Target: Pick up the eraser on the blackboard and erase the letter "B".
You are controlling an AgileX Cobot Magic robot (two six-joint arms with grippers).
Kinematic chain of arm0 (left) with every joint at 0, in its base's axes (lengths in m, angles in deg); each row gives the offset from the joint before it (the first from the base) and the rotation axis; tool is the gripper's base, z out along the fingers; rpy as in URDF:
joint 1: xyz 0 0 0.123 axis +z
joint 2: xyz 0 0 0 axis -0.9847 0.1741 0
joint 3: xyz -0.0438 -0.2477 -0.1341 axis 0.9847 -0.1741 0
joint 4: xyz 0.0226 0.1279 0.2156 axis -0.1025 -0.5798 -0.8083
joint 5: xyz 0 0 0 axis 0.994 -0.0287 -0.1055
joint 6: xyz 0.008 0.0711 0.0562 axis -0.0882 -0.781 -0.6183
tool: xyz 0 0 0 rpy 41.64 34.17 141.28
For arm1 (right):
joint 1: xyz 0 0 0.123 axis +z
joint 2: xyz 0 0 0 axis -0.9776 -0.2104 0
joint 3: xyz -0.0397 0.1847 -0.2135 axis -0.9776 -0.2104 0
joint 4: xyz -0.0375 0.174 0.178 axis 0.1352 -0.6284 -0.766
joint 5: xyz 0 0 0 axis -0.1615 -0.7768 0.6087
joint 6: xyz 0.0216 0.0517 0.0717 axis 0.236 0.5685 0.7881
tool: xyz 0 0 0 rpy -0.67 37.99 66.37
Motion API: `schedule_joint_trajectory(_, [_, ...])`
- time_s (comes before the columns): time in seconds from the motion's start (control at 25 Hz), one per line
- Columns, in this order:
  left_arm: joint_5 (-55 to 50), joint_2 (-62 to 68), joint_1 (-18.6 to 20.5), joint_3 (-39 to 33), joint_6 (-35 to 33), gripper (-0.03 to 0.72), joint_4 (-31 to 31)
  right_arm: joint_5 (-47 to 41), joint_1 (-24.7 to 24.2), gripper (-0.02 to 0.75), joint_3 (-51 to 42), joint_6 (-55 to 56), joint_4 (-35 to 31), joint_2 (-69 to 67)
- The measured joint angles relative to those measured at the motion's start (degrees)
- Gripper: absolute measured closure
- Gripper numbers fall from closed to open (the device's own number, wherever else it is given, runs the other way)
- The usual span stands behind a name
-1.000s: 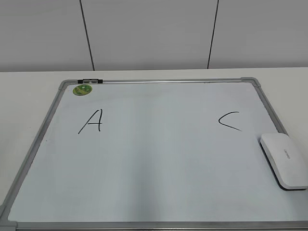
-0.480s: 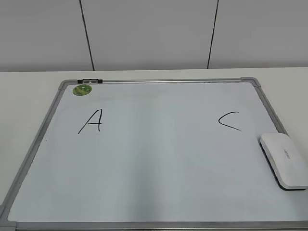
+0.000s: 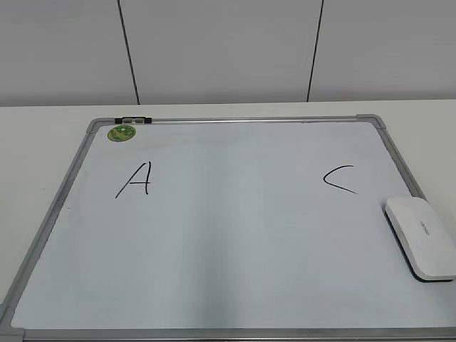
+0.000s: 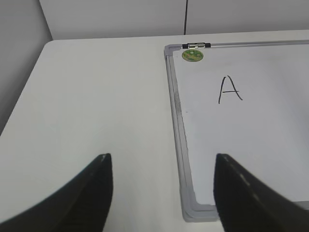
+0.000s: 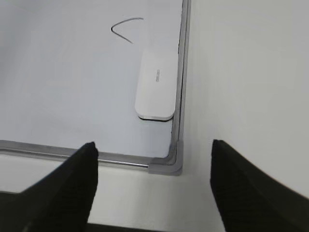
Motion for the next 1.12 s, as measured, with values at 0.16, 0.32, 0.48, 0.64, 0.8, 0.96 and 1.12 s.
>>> schedule_joint_trajectory(0.16, [0.0, -1.8, 0.0, 0.0, 0.0, 0.191, 0.2, 0.0, 0.0, 0.201, 0.0, 0.0, 0.2, 6.2])
schedule_joint_trajectory(0.32, [0.0, -2.1, 0.0, 0.0, 0.0, 0.191, 0.2, 0.0, 0.0, 0.201, 0.0, 0.0, 0.7, 10.7])
schedule_joint_trajectory(0.48, [0.2, -2.1, 0.0, 0.0, 0.0, 0.191, 0.3, 0.0, 0.0, 0.201, 0.0, 0.0, 1.0, 11.0])
schedule_joint_trajectory(0.64, [1.6, -2.3, 0.0, -0.6, 0.0, 0.191, 0.2, 0.0, 0.0, 0.201, 0.0, 0.0, 1.2, 11.0])
schedule_joint_trajectory(0.8, [2.0, -2.3, 0.0, -0.7, 0.0, 0.192, 0.1, 0.0, 0.0, 0.201, 0.0, -0.2, 1.2, 11.0])
schedule_joint_trajectory(0.96, [2.0, -2.3, 0.0, -0.7, 0.0, 0.193, -0.2, 0.0, 0.0, 0.201, 0.0, -2.4, 0.2, 11.0])
schedule_joint_trajectory(1.12, [2.1, -2.3, 0.0, -0.7, 0.0, 0.196, -0.9, 0.0, 0.0, 0.201, 0.0, -3.2, -0.5, 11.0])
